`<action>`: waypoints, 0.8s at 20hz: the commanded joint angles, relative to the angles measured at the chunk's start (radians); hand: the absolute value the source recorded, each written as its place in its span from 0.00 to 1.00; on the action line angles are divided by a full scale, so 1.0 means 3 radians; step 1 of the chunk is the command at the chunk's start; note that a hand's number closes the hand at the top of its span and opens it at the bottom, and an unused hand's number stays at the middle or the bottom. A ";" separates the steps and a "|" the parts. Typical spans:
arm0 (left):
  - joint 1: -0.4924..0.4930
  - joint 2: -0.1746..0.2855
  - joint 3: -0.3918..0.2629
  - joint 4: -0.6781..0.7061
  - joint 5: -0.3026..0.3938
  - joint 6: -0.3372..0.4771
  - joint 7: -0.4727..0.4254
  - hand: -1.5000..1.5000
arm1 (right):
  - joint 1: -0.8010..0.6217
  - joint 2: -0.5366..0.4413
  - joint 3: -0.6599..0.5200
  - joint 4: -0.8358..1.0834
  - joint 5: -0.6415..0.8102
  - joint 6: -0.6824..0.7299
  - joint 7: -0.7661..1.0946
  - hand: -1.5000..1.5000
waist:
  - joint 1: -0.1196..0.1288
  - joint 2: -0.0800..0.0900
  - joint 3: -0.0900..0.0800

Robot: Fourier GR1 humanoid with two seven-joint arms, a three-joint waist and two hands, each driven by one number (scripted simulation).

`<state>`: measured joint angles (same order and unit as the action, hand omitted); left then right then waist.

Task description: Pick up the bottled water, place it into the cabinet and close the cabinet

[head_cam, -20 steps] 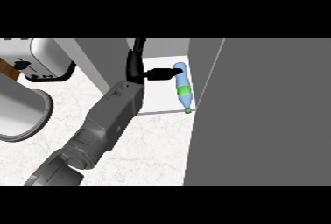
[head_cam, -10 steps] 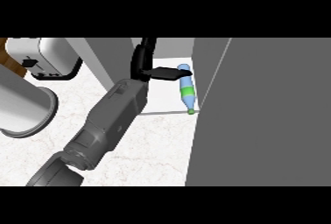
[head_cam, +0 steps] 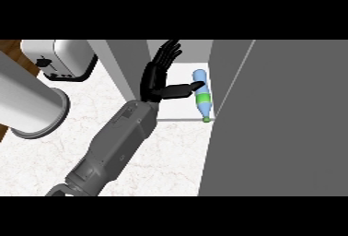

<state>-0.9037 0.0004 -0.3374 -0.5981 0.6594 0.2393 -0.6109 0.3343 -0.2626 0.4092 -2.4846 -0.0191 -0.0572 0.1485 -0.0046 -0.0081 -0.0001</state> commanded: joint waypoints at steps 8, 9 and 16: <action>0.1276 0.0312 -0.0484 -0.1683 -0.0159 0.0222 0.0530 1.00 | -0.0067 -0.0417 0.0213 -0.0414 0.0330 0.0185 0.0430 1.00 | 0.0138 -0.0035 -0.0006; 0.1376 0.0532 -0.0448 -0.1924 -0.0136 0.0182 0.0638 1.00 | -0.0092 -0.0448 0.0196 -0.0178 0.0225 0.0300 0.0236 1.00 | 0.0145 -0.0028 0.0000; 0.2441 0.0755 -0.0744 -0.3109 -0.0373 0.0528 0.0625 1.00 | -0.0319 -0.0348 0.0693 -0.0220 0.0133 0.0304 0.0796 1.00 | 0.0100 -0.0004 -0.0001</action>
<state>-0.3282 0.1886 -0.5049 -1.3350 0.5845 0.3361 -0.4481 0.2558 -0.3739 0.5603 -2.4830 0.0026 0.0302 0.2983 0.0245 -0.0106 -0.0006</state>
